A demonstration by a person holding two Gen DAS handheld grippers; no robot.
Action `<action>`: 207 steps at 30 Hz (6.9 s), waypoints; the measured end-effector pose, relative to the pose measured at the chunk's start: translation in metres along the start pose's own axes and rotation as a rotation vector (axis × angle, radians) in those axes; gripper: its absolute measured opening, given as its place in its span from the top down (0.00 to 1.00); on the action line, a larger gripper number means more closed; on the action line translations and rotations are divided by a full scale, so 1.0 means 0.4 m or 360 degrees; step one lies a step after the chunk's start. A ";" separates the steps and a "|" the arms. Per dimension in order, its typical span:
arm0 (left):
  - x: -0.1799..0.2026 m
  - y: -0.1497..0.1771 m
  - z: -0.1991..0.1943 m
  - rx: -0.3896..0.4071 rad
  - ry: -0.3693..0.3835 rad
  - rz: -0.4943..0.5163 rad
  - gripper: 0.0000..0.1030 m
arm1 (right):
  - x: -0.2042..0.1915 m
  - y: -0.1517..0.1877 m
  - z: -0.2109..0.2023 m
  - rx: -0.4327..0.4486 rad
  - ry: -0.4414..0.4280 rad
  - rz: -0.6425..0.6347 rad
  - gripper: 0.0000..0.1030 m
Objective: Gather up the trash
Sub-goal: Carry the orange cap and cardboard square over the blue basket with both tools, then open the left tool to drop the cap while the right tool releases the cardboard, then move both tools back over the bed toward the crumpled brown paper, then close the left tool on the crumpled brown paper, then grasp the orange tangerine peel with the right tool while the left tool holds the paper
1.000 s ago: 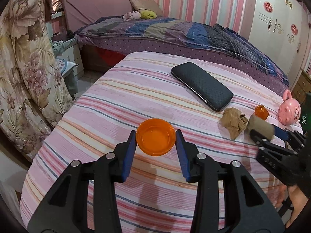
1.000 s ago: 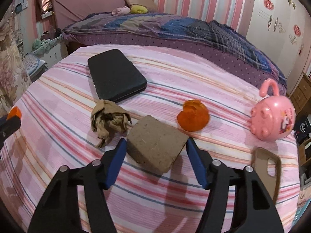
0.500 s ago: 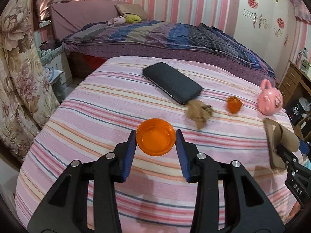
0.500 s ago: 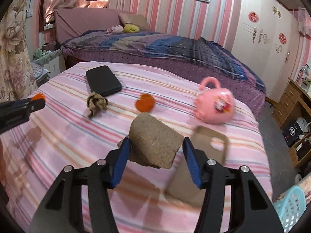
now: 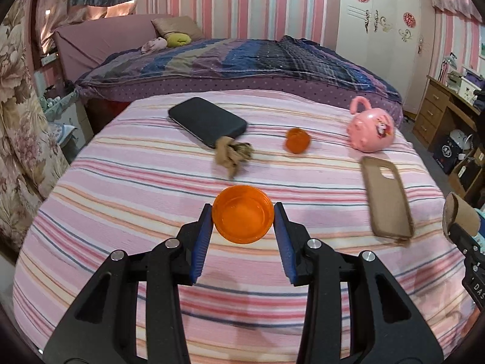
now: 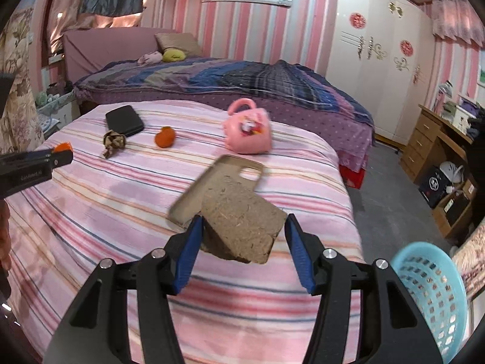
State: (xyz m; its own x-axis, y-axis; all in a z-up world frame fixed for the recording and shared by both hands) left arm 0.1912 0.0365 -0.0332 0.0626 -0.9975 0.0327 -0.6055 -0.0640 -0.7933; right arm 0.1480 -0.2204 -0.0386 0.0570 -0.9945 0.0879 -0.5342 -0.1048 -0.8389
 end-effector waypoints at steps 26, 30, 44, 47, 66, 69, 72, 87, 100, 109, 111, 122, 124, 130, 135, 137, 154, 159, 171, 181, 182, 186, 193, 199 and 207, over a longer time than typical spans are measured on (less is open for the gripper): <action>0.359 0.108 -0.105 0.0169 0.0223 0.0274 0.62 | 0.421 0.103 -0.124 0.0077 0.0302 0.0159 0.47; 0.425 0.125 -0.105 0.0166 0.0270 0.0340 0.62 | 0.484 0.128 -0.135 0.0062 0.0348 0.0197 0.47; 0.752 0.153 -0.137 0.0177 0.0557 0.0458 0.62 | 0.645 0.200 -0.141 -0.0020 0.0540 0.0263 0.47; 0.821 0.160 -0.152 0.0182 0.0626 0.0475 0.62 | 0.658 0.209 -0.151 -0.0006 0.0553 0.0276 0.47; 0.929 0.182 -0.162 0.0105 0.0729 0.0526 0.20 | 0.728 0.236 -0.173 0.0007 0.0613 0.0386 0.47; 0.890 0.166 -0.162 0.0116 0.0677 0.0514 0.19 | 0.717 0.234 -0.172 0.0011 0.0603 0.0378 0.47; 0.831 0.140 -0.171 0.0162 0.0609 0.0463 0.15 | 0.702 0.226 -0.169 0.0016 0.0591 0.0365 0.46; 0.582 0.045 -0.197 0.0274 0.0427 0.0280 0.09 | 0.573 0.163 -0.129 -0.0024 0.0564 0.0305 0.21; 0.393 -0.038 -0.187 0.0335 0.0293 0.0190 0.06 | 0.478 0.104 -0.095 0.0017 0.0578 0.0305 0.07; 0.258 -0.100 -0.142 0.0343 0.0183 0.0139 0.05 | 0.381 0.055 -0.061 0.0020 0.0457 0.0272 0.07; 0.222 -0.117 -0.127 0.0341 0.0154 0.0136 0.05 | 0.351 0.039 -0.048 0.0028 0.0417 0.0267 0.07; 0.020 -0.193 -0.026 0.0289 -0.0030 0.0011 0.05 | 0.175 -0.118 0.016 0.0132 0.0176 0.0197 0.07; -0.009 -0.211 -0.012 0.0282 -0.0057 -0.0001 0.05 | 0.137 -0.155 0.038 0.0132 0.0146 0.0180 0.07; -0.065 -0.231 0.020 0.0288 -0.0128 -0.0044 0.05 | 0.060 -0.230 0.093 0.0129 0.0086 0.0129 0.05; -0.118 -0.211 0.082 0.0206 -0.0120 -0.0135 0.05 | 0.023 -0.238 0.141 0.0113 0.0056 0.0111 0.05; -0.130 -0.200 0.097 0.0183 -0.0148 -0.0145 0.05 | 0.012 -0.226 0.164 0.0100 0.0054 0.0116 0.05; -0.177 -0.116 0.248 -0.0148 -0.0144 -0.0104 0.05 | 0.005 -0.171 0.277 -0.0032 0.0067 0.0139 0.05; -0.144 -0.118 0.286 -0.0190 -0.0119 -0.0105 0.05 | -0.011 -0.166 0.294 -0.0053 0.0089 0.0070 0.05; -0.090 -0.130 0.343 -0.0195 -0.0136 -0.0087 0.06 | -0.017 -0.150 0.328 -0.0150 0.0104 0.0087 0.04; -0.100 -0.124 0.369 -0.0258 0.0046 -0.0176 0.59 | -0.032 -0.134 0.341 -0.0143 0.0100 0.0079 0.04; -0.110 -0.124 0.364 -0.0256 0.0073 -0.0206 0.61 | -0.037 -0.136 0.339 -0.0132 0.0097 0.0071 0.04; -0.153 -0.125 0.332 -0.0225 0.0044 -0.0250 0.61 | -0.064 -0.154 0.333 -0.0084 0.0003 0.0121 0.04; -0.252 -0.126 0.257 -0.0147 -0.0175 -0.0231 0.61 | -0.173 -0.197 0.358 -0.0049 -0.0127 0.0089 0.04; -0.319 -0.134 0.229 -0.0115 -0.0241 -0.0245 0.61 | -0.305 -0.251 0.434 -0.0110 -0.0193 -0.0034 0.04; -0.360 -0.136 0.232 -0.0139 -0.0214 -0.0321 0.61 | -0.398 -0.257 0.543 -0.0303 -0.0213 -0.0168 0.30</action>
State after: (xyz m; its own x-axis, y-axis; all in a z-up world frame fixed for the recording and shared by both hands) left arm 0.2888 0.1863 -0.0510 0.2905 -0.9518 0.0990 -0.6358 -0.2692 -0.7234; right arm 0.3770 -0.0513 -0.0830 0.2251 -0.9704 0.0870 -0.6678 -0.2187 -0.7115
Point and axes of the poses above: each gripper's, at about its wrist camera, not at the fingertips, and z roughly the way its jaws point, x to its right, y to its underside, the point moved 2 cm from there along z, roughly the way its jaws point, and after that the axes turned 3 degrees about x, right-handed, at the moved point
